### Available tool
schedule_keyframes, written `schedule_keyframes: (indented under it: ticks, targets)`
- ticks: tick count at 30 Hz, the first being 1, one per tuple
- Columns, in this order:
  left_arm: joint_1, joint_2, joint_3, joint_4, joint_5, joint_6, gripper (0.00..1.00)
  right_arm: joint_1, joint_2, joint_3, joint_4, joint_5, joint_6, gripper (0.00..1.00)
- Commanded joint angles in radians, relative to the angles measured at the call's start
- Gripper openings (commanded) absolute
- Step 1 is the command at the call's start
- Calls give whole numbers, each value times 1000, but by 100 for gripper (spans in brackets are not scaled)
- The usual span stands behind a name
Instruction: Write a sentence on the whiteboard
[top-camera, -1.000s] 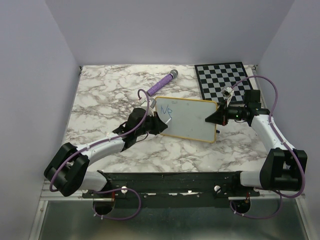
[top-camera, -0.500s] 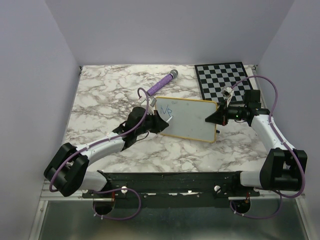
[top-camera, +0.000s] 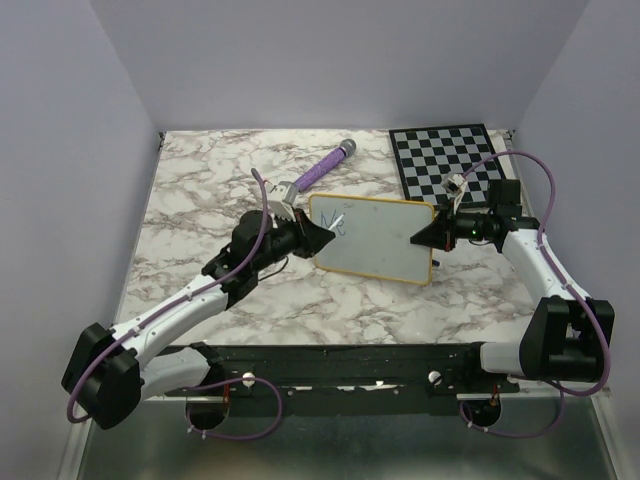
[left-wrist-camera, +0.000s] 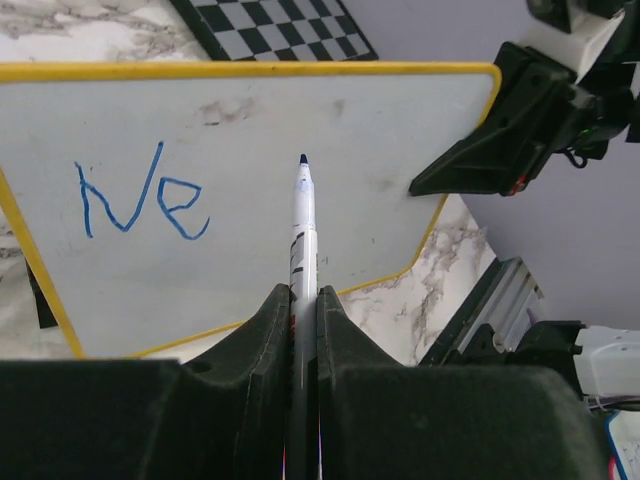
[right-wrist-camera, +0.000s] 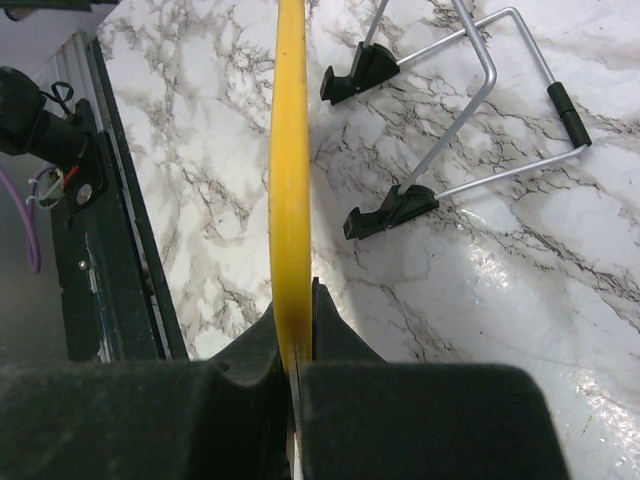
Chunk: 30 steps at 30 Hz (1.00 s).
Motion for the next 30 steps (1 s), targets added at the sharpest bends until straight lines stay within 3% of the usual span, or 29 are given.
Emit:
schedule_keyframes:
  ticks: [1,13,30]
  targets:
    - [10,-49,33,-70,20,31,0,5,3,12,-21,17,-24,1]
    - [15,-90,-27,-70,25,40,0,5,-5,12,-23,14,-24,1]
    - [3,-33,-99,72,8,6,0,5,-2,12,-21,16,-24,1]
